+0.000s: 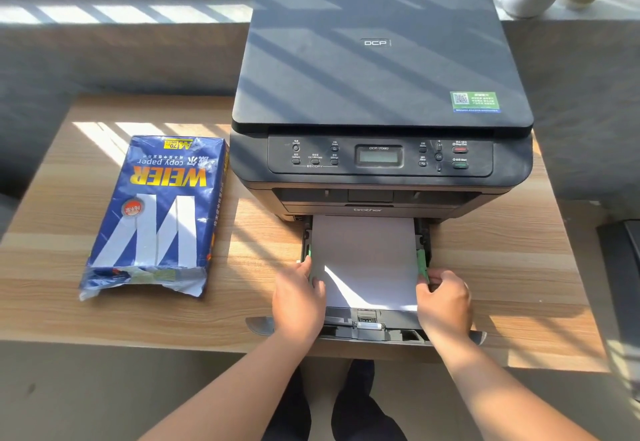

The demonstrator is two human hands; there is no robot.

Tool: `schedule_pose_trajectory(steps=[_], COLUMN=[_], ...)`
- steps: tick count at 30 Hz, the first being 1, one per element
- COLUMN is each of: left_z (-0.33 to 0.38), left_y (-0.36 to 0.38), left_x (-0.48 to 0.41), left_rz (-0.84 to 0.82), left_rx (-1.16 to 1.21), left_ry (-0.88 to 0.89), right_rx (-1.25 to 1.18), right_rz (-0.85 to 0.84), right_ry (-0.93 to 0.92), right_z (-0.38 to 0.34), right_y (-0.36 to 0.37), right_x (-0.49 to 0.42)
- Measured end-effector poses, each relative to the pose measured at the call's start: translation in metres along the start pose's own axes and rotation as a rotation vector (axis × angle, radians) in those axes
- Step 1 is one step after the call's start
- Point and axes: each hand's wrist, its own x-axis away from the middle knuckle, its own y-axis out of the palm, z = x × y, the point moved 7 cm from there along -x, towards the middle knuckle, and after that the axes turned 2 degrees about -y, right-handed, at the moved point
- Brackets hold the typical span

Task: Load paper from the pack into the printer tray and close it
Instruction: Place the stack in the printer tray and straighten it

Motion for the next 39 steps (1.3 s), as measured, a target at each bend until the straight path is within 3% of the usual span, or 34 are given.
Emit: schedule_pose_trajectory(steps=[3,5,7,9,11,14,17,22,30,35,39], left_z=[0.007,0.015,0.012,-0.007,-0.032,-0.050,-0.043,-0.015,0.022,0.039,0.046], left_y=[-0.009,-0.027,-0.039,-0.039,-0.024,0.002,0.004,0.004,0.020,0.022,0.017], left_x=[0.012,0.036,0.071,0.104,0.123,0.125,0.108,0.079,0.005,-0.034,-0.041], left_rz=[0.001,0.049,0.001,-0.036,-0.071,-0.140,-0.096,-0.128,-0.148,-0.157,-0.128], left_rx=[-0.125,-0.225,-0.256,-0.295,-0.336,-0.425,-0.463,-0.513,-0.645,-0.771,-0.658], left_ry=[0.195,0.466,0.700,0.837,0.896,0.884,0.848,0.803,0.636,0.581,0.599], right_rx=[0.055,0.082,0.089,0.127,0.186,0.266,0.313,0.467,0.610,0.512,0.557], right_rz=[-0.004,0.052,0.006,-0.104,-0.174,-0.117,-0.066,-0.161,-0.357,-0.383,-0.360], right_ry=[-0.173,-0.459,-0.722,-0.831,-0.819,-0.753,-0.751,-0.788,-0.588,-0.478,-0.543], right_z=[-0.020,-0.037,-0.041,-0.027,-0.012,-0.007,-0.014,-0.027,-0.076,-0.106,-0.118], right_y=[-0.019,-0.044,-0.052,-0.044,-0.030,-0.017,-0.013,-0.001,0.031,0.034,0.033], right_x=[0.018,0.053,0.101,0.132,0.143,0.136,0.130,0.112,0.057,0.021,0.011])
